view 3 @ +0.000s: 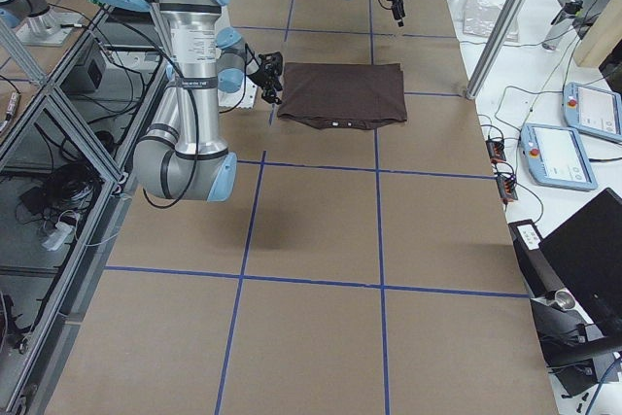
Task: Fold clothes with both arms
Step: 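Move the left gripper down to the shirt's near edge beside the right gripper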
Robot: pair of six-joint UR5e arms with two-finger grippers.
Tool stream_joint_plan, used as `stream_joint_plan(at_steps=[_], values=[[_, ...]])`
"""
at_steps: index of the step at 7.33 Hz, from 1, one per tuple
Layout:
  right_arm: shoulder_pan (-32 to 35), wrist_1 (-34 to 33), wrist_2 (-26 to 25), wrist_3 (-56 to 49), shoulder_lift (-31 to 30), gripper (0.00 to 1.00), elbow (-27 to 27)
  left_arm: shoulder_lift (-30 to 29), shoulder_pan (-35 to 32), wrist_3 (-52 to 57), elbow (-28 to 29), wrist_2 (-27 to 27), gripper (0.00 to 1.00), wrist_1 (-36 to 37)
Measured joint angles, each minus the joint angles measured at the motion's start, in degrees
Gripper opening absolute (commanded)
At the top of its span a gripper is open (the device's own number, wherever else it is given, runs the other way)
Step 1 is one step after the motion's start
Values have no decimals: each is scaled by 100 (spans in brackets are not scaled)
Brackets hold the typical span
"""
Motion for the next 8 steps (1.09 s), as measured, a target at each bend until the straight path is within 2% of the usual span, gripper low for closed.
stream_joint_plan(at_steps=[2,3,4,5,7,8], values=[[494,575,431,81,-124,100,8,827,534,-928,-1516,-238,100,15],[739,634,648,109,-136,100,-6,1278,992,-1617,-2387,-112,96,25],[923,654,791,123,-135,100,-11,1603,1568,-2381,-3044,278,67,42],[1041,660,854,128,-134,100,-14,1780,2188,-3166,-3409,832,56,65],[1169,657,890,131,-133,100,-16,1827,3152,-4305,-3589,1797,56,392],[1200,655,894,138,-132,100,-18,1727,3459,-4544,-3576,2054,56,710]])
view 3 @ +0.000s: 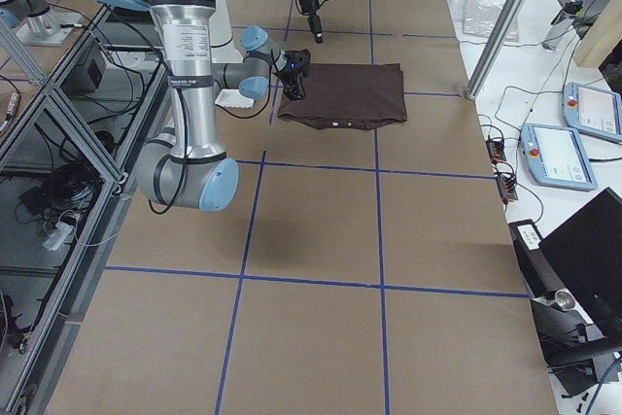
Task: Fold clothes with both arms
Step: 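Move the left gripper down to the shirt's near edge beside the right gripper, then grasp the near edge of the shirt with both grippers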
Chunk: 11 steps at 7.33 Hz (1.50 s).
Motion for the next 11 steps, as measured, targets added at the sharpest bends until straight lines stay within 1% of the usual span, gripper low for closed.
stream_joint_plan(at_steps=[2,4,8,9,10,11], values=[[9,-3,2,41,0,100,-28,-164,457,-273,46,238,56,340],[10,-5,2,66,-5,100,-62,-175,761,-401,56,285,56,560],[10,-10,2,100,-15,100,-91,-146,1119,-567,83,335,56,647],[10,-10,0,111,-16,100,-93,-167,1183,-610,84,384,54,707],[10,-10,-2,125,-17,100,-94,-199,1230,-652,85,443,49,799],[10,-10,0,130,-18,100,-94,-215,1259,-708,85,469,48,849]])
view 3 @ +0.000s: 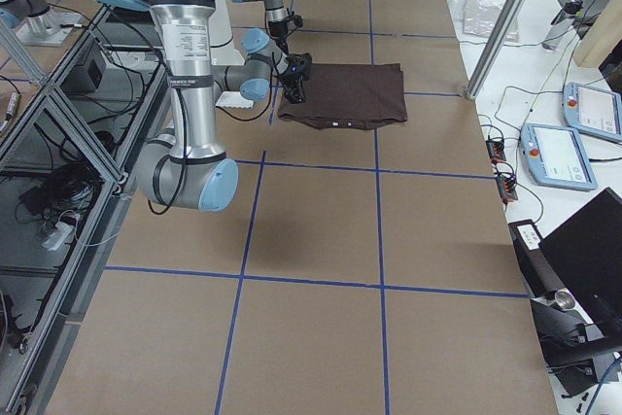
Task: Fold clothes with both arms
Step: 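Grasp the near edge of the shirt with both grippers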
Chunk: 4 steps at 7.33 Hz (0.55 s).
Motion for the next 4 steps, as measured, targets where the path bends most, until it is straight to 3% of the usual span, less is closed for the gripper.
stream_joint_plan(at_steps=[4], values=[[-8,0,2,4,0,100,0,-6,19,-70,20,17,49,30]])
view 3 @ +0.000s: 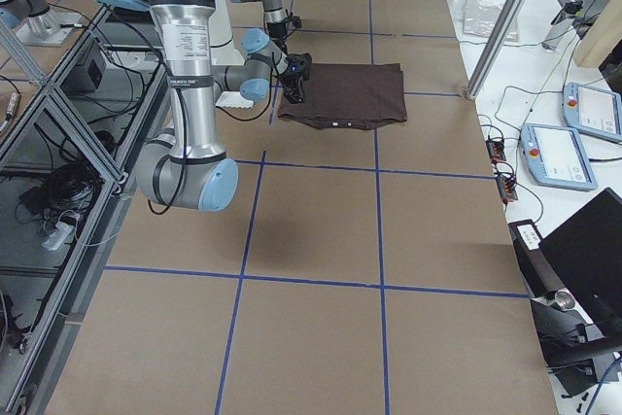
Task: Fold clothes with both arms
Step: 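Grasp the near edge of the shirt with both grippers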
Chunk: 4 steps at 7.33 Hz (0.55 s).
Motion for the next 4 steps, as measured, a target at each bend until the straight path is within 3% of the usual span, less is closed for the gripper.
stream_joint_plan(at_steps=[1,2,3,4], values=[[0,0,0,0,0,100,0,0,0,-1,3,4,48,2],[0,0,0,0,1,100,0,0,-1,-1,5,12,32,6],[0,0,0,0,5,100,0,0,-4,-3,6,26,7,8],[0,0,0,0,8,100,-2,0,-7,-15,6,37,0,9]])
